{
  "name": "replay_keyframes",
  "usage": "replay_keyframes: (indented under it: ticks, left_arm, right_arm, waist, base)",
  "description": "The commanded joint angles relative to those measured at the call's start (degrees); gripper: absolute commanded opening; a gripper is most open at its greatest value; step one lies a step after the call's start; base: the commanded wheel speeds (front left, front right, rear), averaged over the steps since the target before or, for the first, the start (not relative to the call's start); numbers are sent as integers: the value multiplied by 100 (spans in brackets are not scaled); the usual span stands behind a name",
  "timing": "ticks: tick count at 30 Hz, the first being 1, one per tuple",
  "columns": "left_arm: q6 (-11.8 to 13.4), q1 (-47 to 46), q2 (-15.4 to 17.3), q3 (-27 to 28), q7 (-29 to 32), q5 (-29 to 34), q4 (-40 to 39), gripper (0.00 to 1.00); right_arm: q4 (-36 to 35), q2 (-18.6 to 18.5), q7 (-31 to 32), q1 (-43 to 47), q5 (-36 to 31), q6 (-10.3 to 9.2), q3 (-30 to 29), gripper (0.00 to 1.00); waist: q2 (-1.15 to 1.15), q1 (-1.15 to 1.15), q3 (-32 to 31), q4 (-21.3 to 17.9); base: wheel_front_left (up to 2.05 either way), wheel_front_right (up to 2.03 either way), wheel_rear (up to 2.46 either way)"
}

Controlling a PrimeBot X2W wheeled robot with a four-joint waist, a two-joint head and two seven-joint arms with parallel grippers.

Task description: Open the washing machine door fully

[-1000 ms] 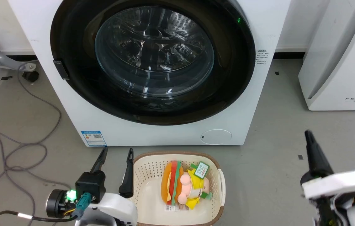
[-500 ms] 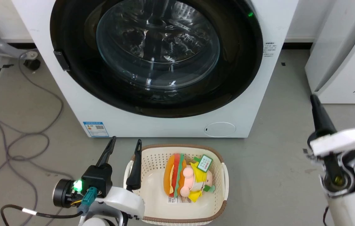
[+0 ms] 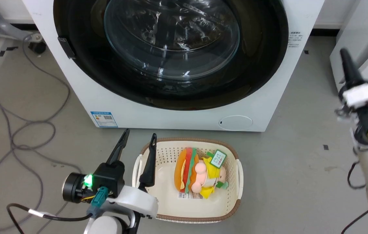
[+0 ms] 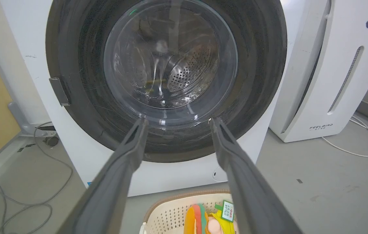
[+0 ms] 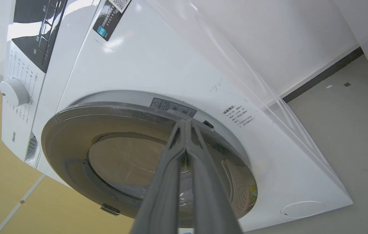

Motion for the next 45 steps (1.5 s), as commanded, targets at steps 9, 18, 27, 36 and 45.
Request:
replay_keyframes:
  ticks: [9,18,27,36,45]
  left_arm:
    - [13,-239,7,-183,-151,-92,41,100]
    - [23,-371,8,-339,-259,-132,43,100]
    - [48,-613,8,-657,-414,-259,59,100]
    - [80,-804,8,-831,-522,-310,65,100]
    - [103,-869,8,-864,-529,-341,71,100]
  right_arm:
    - [783,-279,259,-1182,627,4,251,0]
    - [1544,-494,907,-2248,1138,4,588,0]
    - [2689,-492,2077,-3687,1617,4,1362,0]
    - [3322,-571,2790,-4570,1908,5,1877,0]
    - [3427,-422,3203,-4716,1586,5,2282,0]
  waist:
    - [0,0,176,65]
    - [0,0,347,163]
    - [0,0,662,374]
    - [0,0,925,518]
    - [0,0,1021,547]
  base:
    - [0,0,0]
    - [0,0,0]
    - [0,0,0]
    - [0,0,0]
    - [0,0,0]
